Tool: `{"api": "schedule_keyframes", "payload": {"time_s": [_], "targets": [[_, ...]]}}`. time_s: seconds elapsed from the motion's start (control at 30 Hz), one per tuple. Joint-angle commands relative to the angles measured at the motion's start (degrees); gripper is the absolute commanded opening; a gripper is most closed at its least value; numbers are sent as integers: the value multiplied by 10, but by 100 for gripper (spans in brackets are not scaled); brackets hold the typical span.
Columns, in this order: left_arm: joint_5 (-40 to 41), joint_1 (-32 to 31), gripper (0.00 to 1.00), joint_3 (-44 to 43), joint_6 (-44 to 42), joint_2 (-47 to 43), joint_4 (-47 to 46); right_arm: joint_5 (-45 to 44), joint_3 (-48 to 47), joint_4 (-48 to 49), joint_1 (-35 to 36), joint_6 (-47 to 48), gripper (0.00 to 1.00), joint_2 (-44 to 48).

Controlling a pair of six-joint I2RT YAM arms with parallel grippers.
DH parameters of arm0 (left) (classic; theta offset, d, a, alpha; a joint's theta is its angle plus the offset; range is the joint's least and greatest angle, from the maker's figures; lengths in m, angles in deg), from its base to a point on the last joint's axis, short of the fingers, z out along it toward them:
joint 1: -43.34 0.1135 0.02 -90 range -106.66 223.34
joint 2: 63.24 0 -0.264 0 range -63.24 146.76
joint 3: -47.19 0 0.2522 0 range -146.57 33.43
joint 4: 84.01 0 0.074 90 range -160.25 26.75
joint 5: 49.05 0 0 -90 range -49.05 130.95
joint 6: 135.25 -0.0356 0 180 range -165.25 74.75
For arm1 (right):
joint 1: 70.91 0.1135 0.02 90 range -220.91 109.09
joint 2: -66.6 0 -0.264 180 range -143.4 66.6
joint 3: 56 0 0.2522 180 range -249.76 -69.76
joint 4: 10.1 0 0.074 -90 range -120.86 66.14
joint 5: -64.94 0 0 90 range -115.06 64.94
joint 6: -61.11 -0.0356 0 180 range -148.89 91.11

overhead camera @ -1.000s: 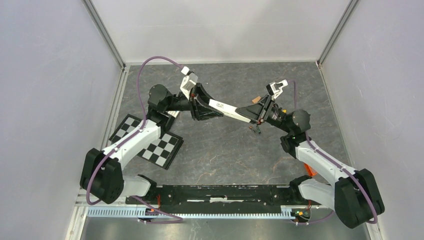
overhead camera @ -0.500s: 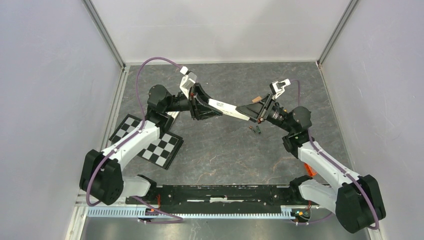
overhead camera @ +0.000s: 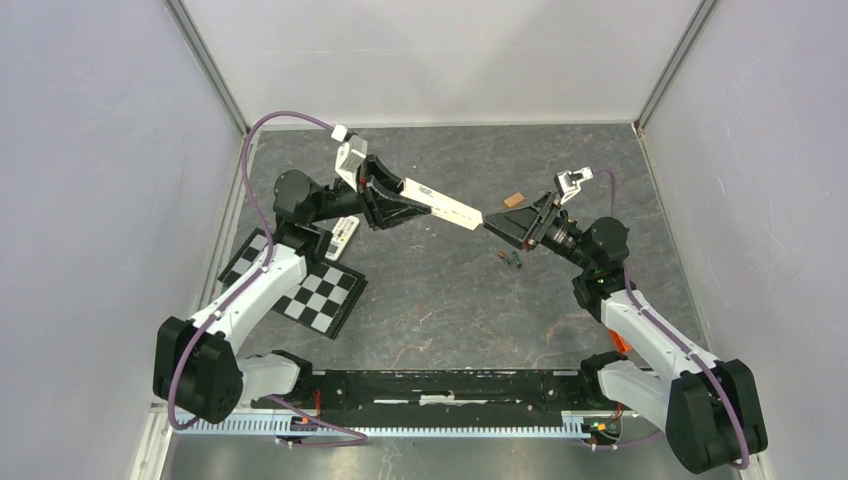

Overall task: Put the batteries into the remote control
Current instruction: Pick up the remote control from the center of the board.

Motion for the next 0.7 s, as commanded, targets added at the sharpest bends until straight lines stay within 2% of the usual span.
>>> {"api": "schedule_keyframes", "payload": {"time_s": [0.0,0.13,0.2,0.37,0.67], "targets": [[-12,0,2,-16,-52,-20,11,2,-4,5,-6,19,75,24],[-3,0,2,-17,-101,-20,67,-3,-8,16,-7,11,84,31],[-3,0,2,-18,-103,-16,70,-1,-12,16,-6,7,84,32],[-9,0,2,-12,-81,-8,33,17,-19,6,-5,0,78,16],[-23,0,2,-4,-61,-2,2,19,-46,9,18,-5,73,-17]]}}
